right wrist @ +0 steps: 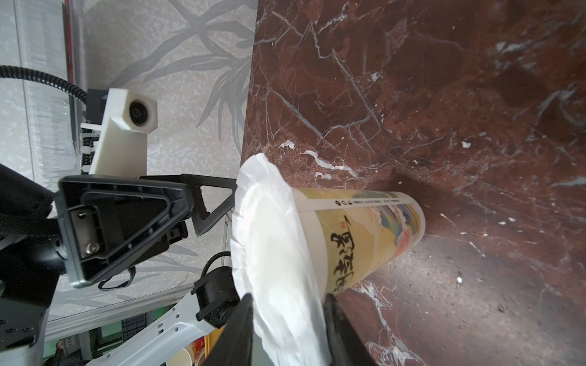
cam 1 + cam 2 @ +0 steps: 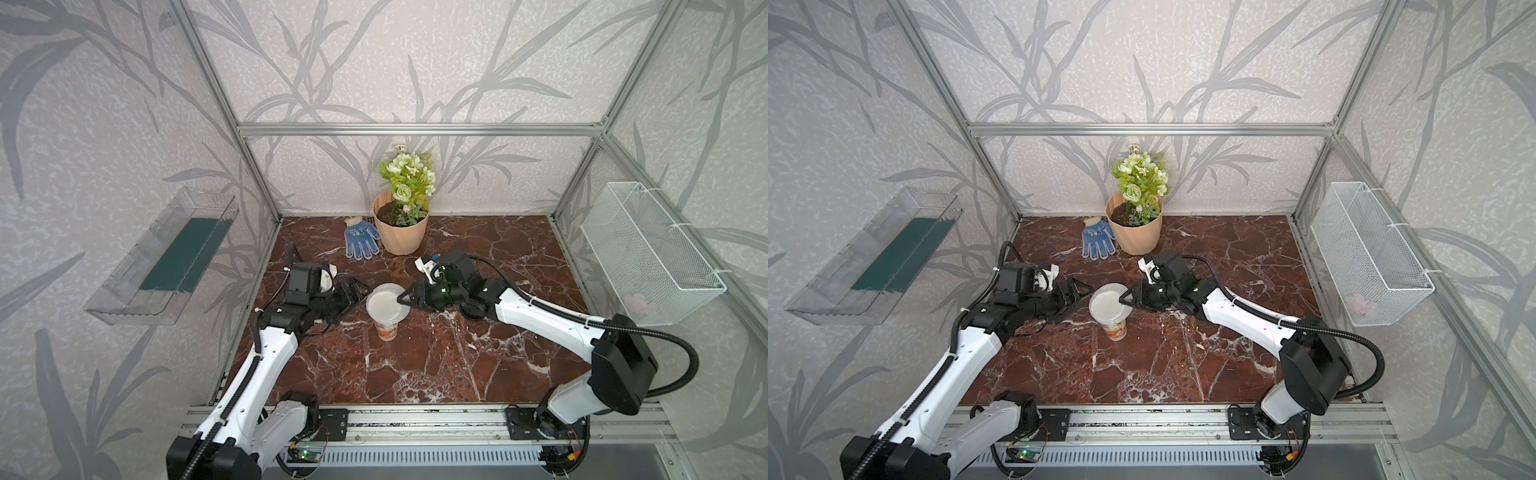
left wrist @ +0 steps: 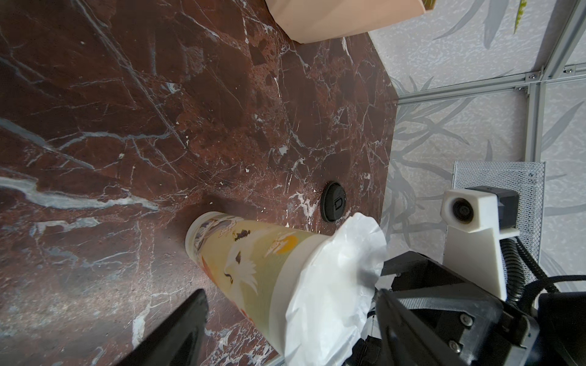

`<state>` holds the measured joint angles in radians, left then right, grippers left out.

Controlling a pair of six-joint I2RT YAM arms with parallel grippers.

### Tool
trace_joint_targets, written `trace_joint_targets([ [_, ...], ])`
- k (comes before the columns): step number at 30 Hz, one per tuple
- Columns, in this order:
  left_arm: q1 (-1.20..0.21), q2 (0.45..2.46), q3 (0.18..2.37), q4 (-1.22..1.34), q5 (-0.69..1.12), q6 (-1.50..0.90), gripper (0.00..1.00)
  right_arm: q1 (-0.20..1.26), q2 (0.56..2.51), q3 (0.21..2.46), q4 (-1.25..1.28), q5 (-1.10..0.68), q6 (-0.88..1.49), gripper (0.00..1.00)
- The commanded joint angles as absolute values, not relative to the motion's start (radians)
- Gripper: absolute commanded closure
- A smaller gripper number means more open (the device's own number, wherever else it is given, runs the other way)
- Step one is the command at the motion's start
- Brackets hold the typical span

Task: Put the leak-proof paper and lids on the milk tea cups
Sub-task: Place the leak-proof paper at the cup.

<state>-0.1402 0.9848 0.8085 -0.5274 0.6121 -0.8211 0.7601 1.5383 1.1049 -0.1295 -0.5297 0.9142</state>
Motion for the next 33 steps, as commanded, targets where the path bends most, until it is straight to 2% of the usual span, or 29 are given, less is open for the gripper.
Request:
trace_joint_targets([
  [1,-0.134,0.988,0.796,-0.513,0.629,-0.81,0.15,0.764,1.503,1.147,-0.228,-0.476,0.847,0.57],
  [8,-0.134,0.991,0.799,-0.506,0.634,-0.81,0.16,0.763,1.478,1.155,-0.285,-0.44,0.807,0.55],
  [16,-0.135,0.994,0.797,-0.508,0.635,-0.805,0.16,0.765,1.483,1.15,-0.281,-0.442,0.805,0.71],
  [22,-0.134,0.992,0.799,-0.511,0.637,-0.802,0.16,0.772,1.496,1.156,-0.259,-0.455,0.811,0.8],
  [33,-0.134,0.991,0.801,-0.515,0.64,-0.796,0.16,0.785,1.522,1.161,-0.237,-0.471,0.819,0.88],
])
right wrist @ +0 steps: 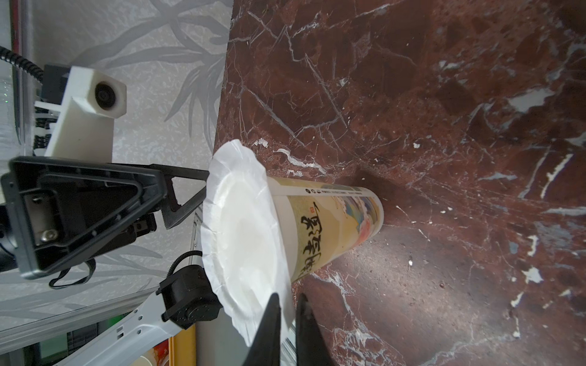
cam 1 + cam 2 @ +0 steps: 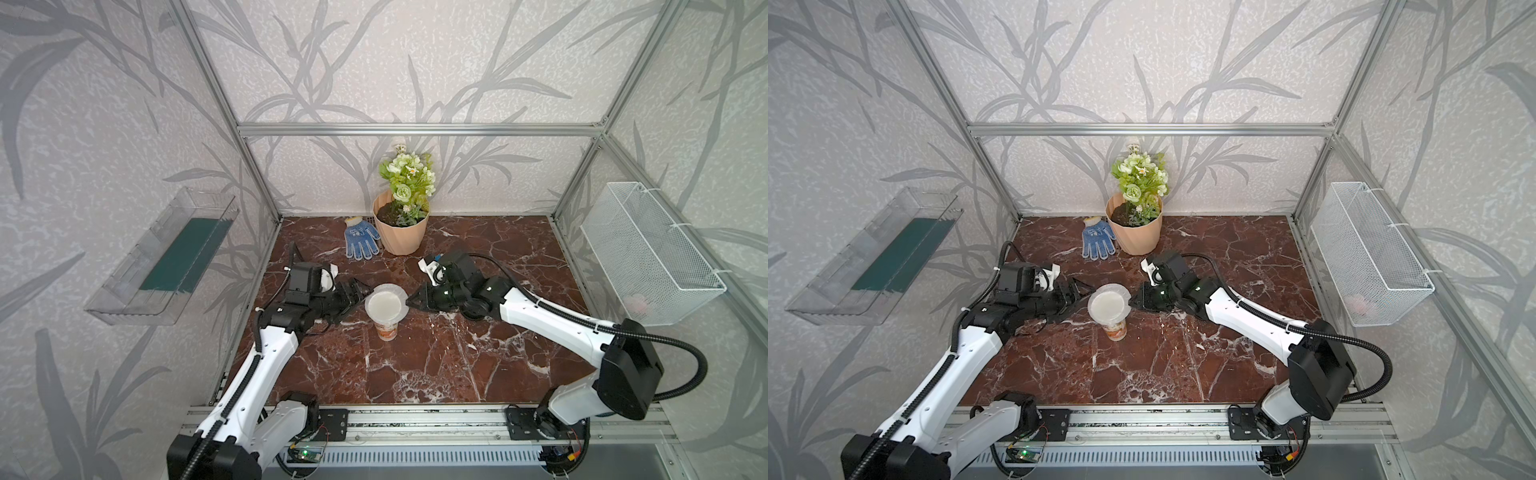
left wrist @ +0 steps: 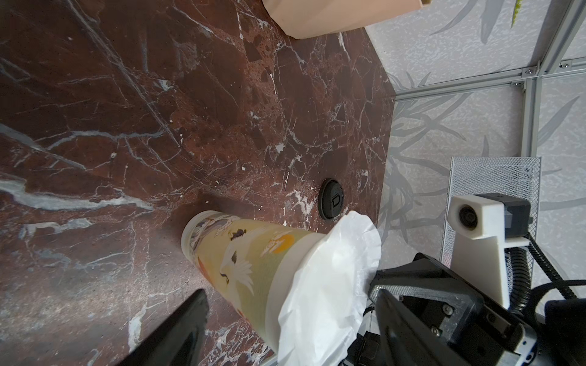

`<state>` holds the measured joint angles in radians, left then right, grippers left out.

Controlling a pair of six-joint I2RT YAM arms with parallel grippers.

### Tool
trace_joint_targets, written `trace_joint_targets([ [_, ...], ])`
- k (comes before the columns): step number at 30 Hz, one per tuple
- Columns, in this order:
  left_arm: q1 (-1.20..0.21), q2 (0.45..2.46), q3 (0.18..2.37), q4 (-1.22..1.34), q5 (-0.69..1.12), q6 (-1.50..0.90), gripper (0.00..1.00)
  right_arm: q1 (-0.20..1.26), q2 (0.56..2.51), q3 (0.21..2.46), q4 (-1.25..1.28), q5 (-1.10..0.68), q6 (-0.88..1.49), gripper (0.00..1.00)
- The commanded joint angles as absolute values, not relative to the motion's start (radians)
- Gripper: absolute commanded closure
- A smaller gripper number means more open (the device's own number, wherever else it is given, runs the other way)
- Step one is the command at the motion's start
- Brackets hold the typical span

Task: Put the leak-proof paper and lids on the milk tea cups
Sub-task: Place the leak-proof paper at the cup.

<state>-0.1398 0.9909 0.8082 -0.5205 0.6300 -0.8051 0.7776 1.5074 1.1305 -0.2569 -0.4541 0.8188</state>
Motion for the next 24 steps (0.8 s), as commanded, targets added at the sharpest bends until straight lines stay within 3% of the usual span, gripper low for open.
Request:
trace_joint_targets([
  [1,-0.135,0.991,0.8,-0.515,0.64,-0.796,0.16,0.788,1.526,1.163,-0.235,-0.474,0.819,0.88],
  [12,-0.134,0.988,0.806,-0.522,0.64,-0.795,0.16,0.792,1.528,1.167,-0.237,-0.476,0.821,0.87],
  [15,-0.134,0.984,0.808,-0.525,0.639,-0.793,0.16,0.792,1.513,1.17,-0.249,-0.461,0.81,0.8],
  [20,-0.133,0.977,0.816,-0.538,0.614,-0.785,0.16,0.783,1.427,1.178,-0.326,-0.375,0.736,0.6],
  [24,-0.133,0.949,0.826,-0.556,0.562,-0.779,0.15,0.781,1.329,1.14,-0.534,-0.096,0.575,0.57],
])
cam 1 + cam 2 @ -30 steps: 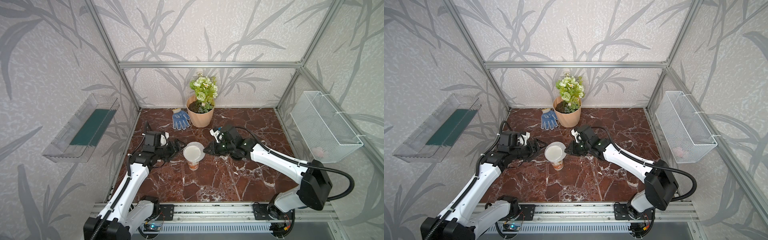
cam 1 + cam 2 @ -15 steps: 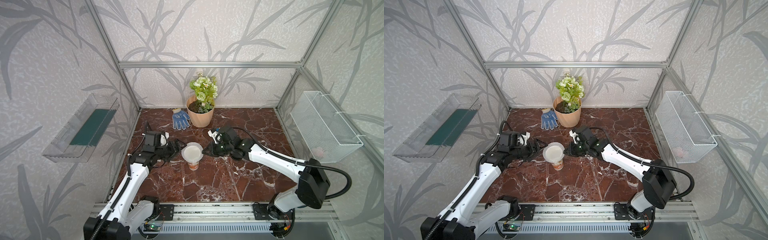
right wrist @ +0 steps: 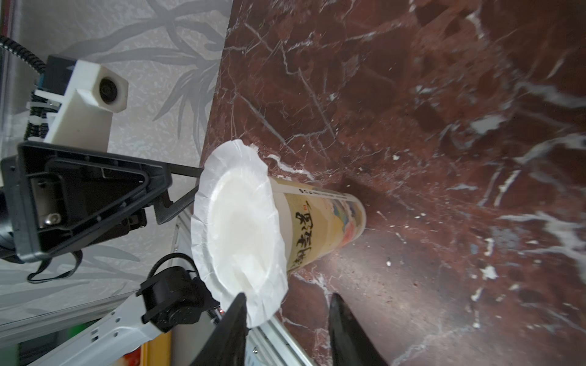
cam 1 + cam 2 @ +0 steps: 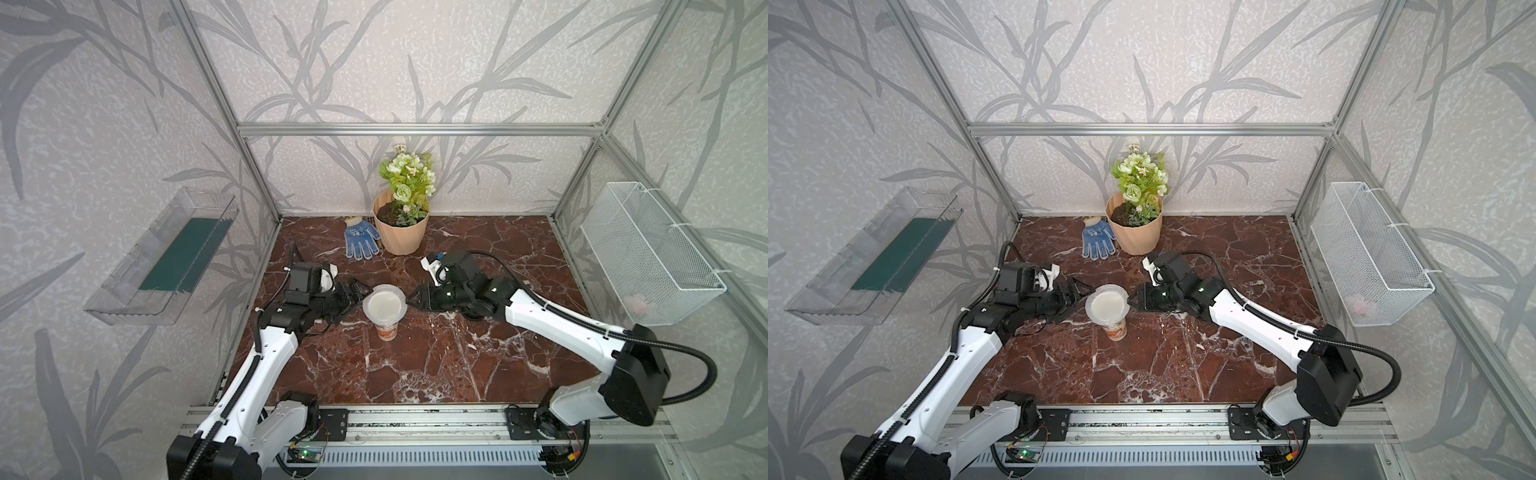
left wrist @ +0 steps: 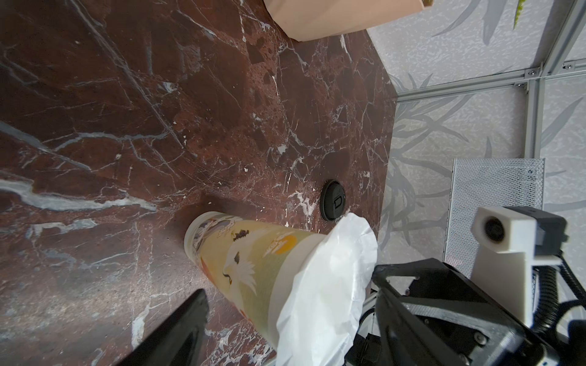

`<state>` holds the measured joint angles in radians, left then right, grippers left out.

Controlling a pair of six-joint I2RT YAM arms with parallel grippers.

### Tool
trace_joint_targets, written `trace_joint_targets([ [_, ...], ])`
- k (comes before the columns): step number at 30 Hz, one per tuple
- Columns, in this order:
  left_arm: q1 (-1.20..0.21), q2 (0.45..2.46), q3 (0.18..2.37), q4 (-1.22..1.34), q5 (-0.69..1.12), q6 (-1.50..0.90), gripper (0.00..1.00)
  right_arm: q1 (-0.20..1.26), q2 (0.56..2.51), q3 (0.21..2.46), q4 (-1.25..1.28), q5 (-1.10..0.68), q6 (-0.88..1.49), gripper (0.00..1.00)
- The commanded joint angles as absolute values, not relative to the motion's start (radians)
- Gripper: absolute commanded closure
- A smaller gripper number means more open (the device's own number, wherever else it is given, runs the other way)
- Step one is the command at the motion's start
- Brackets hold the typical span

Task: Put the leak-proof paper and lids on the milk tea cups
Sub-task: Place the leak-proof paper at the cup, then pick up the cup lid from the center of the board.

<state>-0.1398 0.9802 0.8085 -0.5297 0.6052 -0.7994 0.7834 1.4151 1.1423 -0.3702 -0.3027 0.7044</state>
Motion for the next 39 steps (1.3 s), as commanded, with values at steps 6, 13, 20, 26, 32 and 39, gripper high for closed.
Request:
trace_joint_targets([
  [6,-0.131,0.926,0.832,-0.571,0.509,-0.769,0.15,0.748,1.279,1.078,-0.792,0.276,0.466,0.41],
  [13,-0.129,0.918,0.818,-0.558,0.504,-0.787,0.14,0.665,1.388,1.053,-0.774,0.351,0.688,0.21],
  [20,-0.126,0.911,0.815,-0.57,0.5,-0.781,0.14,0.62,1.601,1.177,-0.908,0.346,0.989,0.19],
  [26,-0.124,0.919,0.813,-0.545,0.512,-0.791,0.14,0.569,1.73,1.233,-0.896,0.242,1.072,0.19],
  [32,-0.12,0.917,0.82,-0.54,0.511,-0.785,0.14,0.514,1.756,1.209,-0.822,0.177,1.066,0.15],
  [39,-0.116,0.926,0.815,-0.524,0.514,-0.784,0.14,0.495,1.803,1.25,-0.808,0.137,1.015,0.13],
])
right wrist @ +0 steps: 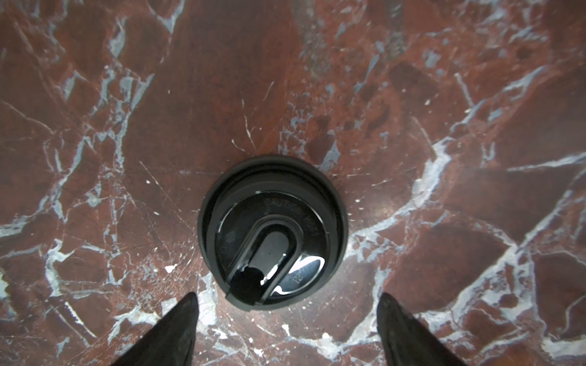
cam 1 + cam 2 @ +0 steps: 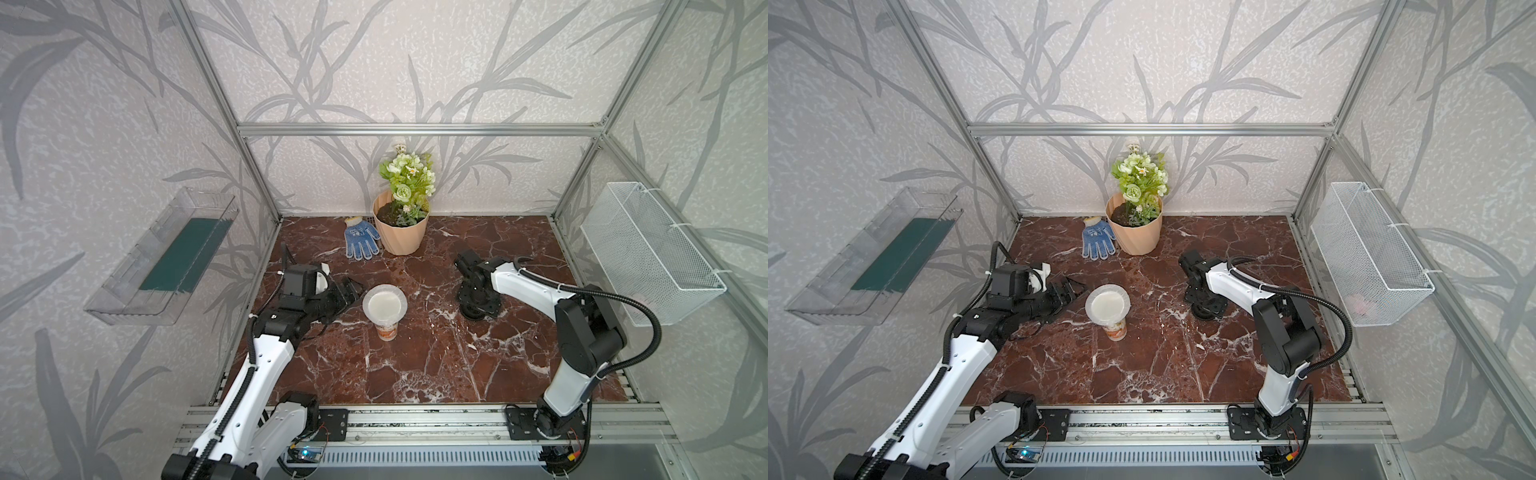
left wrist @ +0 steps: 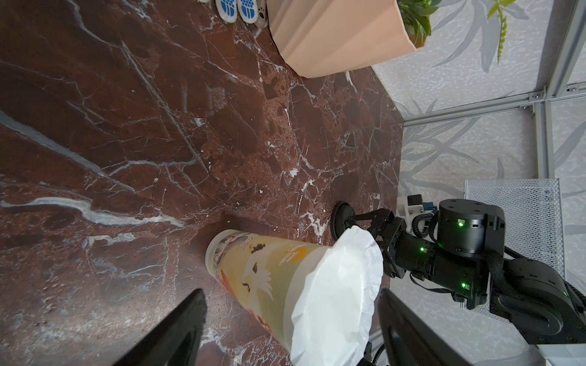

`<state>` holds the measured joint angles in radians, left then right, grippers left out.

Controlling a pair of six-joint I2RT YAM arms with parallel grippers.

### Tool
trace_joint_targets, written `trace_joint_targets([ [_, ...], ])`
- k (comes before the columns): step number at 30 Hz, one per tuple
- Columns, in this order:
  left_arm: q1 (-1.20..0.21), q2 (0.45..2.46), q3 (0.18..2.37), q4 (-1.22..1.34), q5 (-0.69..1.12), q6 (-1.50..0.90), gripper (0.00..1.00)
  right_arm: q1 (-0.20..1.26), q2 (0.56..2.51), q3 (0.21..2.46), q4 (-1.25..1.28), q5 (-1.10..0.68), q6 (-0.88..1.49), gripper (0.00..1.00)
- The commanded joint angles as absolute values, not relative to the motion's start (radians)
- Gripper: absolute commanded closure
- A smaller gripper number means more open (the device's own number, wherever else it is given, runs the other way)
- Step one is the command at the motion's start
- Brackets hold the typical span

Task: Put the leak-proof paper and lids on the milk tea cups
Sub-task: Pick up the cup lid from the center of the board.

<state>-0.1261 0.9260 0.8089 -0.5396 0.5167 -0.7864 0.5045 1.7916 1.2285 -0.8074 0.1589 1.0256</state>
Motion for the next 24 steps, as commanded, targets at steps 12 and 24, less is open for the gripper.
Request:
trace_joint_targets([
  [12,-0.106,0.929,0.811,-0.522,0.523,-0.779,0.14,0.47,1.846,1.241,-0.773,0.104,0.995,0.12],
  [24,-0.098,0.928,0.813,-0.525,0.523,-0.779,0.14,0.469,1.871,1.236,-0.753,0.108,0.985,0.16],
])
